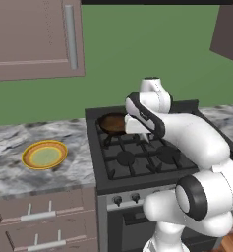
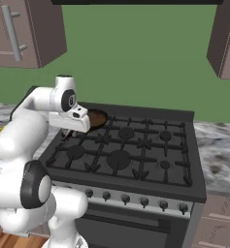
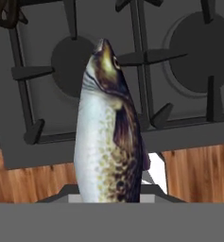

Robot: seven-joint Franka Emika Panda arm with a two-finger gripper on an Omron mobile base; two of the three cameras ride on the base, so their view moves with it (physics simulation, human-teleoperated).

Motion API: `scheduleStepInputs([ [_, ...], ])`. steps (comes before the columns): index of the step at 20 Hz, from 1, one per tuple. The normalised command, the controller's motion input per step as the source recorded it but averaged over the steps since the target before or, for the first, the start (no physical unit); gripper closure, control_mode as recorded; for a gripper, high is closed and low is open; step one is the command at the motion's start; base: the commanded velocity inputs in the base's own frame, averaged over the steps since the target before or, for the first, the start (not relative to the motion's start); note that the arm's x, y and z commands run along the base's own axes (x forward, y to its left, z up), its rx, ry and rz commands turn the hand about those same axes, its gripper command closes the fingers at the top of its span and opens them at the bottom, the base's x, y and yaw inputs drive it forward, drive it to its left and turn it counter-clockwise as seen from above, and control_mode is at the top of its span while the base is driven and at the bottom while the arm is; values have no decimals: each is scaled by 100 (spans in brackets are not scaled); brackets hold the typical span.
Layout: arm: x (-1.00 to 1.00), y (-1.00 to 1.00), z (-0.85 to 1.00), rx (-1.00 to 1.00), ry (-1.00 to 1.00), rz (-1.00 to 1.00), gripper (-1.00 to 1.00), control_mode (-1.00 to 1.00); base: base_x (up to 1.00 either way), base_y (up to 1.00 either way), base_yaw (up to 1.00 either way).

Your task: Place the fish on the plate and place the eggplant on the same plate.

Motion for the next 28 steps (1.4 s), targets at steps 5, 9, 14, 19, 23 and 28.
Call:
scheduleStepInputs([
  [5, 1, 19, 0, 0, -1, -1, 100, -100, 0, 0, 0],
  [9, 0, 0, 0, 0, 0, 0, 100, 100, 0, 46, -2],
  [14, 0, 0, 0, 0, 0, 0, 100, 100, 0, 61, -3],
  [19, 0, 0, 0, 0, 0, 0, 100, 100, 0, 72, -1],
  [23, 0, 0, 0, 0, 0, 0, 100, 100, 0, 83, 0],
  [28, 0, 0, 0, 0, 0, 0, 100, 100, 0, 83, 0],
])
